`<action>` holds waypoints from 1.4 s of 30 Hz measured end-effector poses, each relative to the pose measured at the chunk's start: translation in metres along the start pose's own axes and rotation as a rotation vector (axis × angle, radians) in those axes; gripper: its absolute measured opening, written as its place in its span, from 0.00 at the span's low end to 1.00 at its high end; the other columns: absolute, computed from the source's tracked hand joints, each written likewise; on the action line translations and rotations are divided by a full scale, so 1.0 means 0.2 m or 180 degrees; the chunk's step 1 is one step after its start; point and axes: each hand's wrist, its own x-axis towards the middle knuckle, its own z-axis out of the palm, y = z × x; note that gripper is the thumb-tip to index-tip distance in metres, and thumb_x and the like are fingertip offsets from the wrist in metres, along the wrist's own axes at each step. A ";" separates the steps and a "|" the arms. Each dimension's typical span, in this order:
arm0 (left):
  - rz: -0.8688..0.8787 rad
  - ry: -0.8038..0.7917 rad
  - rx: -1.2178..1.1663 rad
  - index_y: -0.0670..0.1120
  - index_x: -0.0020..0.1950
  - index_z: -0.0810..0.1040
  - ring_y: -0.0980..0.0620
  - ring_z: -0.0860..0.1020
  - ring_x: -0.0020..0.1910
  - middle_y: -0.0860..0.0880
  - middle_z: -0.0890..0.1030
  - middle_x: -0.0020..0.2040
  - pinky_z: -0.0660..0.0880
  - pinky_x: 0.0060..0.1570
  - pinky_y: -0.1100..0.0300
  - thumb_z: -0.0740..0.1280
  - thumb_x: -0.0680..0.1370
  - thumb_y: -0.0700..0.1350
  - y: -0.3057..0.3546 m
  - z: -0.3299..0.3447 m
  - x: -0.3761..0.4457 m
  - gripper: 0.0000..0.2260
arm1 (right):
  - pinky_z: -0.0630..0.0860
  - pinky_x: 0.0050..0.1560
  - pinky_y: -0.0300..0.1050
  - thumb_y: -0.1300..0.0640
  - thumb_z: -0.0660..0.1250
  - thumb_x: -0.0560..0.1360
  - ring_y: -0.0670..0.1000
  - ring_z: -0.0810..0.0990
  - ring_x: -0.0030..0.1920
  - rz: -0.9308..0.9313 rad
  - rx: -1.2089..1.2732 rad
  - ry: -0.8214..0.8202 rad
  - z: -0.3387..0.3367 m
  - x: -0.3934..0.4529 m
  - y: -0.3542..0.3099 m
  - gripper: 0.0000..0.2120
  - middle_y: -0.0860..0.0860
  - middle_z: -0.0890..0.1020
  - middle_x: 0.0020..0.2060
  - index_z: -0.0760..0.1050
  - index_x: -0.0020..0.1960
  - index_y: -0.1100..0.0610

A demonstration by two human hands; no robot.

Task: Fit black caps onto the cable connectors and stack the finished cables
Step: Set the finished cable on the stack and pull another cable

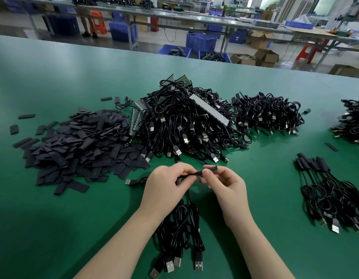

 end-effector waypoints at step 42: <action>0.0186 0.0312 -0.0087 0.51 0.49 0.87 0.60 0.80 0.47 0.58 0.85 0.43 0.78 0.49 0.49 0.76 0.71 0.42 0.02 0.01 0.00 0.09 | 0.73 0.44 0.26 0.60 0.70 0.77 0.38 0.82 0.42 -0.0743 -0.0989 0.0029 0.02 -0.03 0.04 0.24 0.39 0.85 0.43 0.73 0.62 0.34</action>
